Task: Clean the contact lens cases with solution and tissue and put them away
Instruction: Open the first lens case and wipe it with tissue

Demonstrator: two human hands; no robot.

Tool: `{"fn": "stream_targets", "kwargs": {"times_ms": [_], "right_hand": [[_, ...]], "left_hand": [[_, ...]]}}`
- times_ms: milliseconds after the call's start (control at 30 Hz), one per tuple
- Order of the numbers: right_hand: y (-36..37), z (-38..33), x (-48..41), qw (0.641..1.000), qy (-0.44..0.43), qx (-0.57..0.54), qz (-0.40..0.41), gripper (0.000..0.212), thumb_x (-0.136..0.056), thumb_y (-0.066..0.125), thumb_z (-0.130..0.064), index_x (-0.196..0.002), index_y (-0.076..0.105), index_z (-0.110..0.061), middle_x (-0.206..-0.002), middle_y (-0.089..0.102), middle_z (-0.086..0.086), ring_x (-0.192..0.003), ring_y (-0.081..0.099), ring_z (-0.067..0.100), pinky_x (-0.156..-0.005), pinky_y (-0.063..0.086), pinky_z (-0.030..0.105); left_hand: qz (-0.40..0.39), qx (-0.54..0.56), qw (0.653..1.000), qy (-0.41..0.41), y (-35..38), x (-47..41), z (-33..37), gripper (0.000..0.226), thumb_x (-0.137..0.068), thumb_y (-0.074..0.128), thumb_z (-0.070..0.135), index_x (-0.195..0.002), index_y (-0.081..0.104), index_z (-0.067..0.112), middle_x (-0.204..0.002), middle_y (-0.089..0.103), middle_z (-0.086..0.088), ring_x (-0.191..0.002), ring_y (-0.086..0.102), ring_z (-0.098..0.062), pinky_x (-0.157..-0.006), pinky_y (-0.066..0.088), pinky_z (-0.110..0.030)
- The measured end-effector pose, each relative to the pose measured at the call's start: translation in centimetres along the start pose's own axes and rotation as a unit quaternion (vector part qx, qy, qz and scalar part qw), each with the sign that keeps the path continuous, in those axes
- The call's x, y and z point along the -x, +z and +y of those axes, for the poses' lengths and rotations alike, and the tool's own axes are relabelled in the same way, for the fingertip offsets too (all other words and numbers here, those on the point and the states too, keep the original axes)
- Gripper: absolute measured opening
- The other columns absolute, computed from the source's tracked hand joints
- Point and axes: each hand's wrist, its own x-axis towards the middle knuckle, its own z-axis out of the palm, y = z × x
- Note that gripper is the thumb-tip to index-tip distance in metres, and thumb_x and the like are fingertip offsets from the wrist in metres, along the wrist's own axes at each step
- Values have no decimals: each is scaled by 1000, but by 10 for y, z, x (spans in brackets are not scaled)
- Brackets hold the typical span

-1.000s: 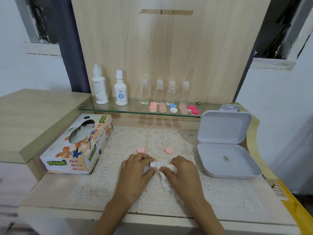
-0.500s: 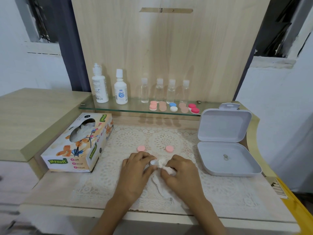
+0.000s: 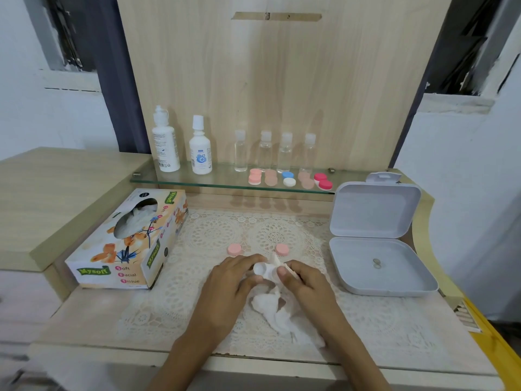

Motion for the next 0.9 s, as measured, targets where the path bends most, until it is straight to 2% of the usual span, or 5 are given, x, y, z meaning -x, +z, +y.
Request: {"fn": "stream_targets", "kwargs": {"times_ms": [133,267,533,767,900], "right_hand": [[0,-1,3,993,12,-114,-13,29,-90,59,-40,-62,60,-31,-59,56,-12,-62,52,10,-64,41,35],[3,1,-1,997,11,-76,22,44,-77,54,-60,-64,55,-18,-56,52,-8,-59,50,12,-62,40,37],[3,-2,1,997,-12,-21,69,64,-74,50,-67,-66,51,-4,-56,55,9,-56,51,25,-58,43,44],[1,-8,6,991,-28,-19,129,52,-82,70,-41,-53,35,-16,-48,33,-8,-51,32,7,-53,30,26],[-2,-15,10,979,-19,-98,178,46,-87,63,-39,-56,35,-18,-51,35,-9,-52,35,7,-51,32,21]], "left_hand": [[6,-3,1000,8,-1,1,2,36,-85,43,48,-112,61,36,-100,59,30,-101,51,9,-86,36,-8],[1,-22,1000,-2,-1,1,1,32,-86,51,39,-113,63,30,-102,60,26,-100,50,9,-85,35,-8],[-15,-49,999,-15,-1,3,1,26,-90,61,26,-115,63,25,-99,61,21,-93,52,2,-82,32,-6],[-18,-66,998,-15,1,4,0,27,-90,60,24,-116,62,25,-103,63,16,-96,52,-1,-83,33,-9],[-2,-126,992,3,7,4,-9,23,-86,65,22,-109,64,25,-105,62,11,-99,54,-11,-86,40,-28]]}}
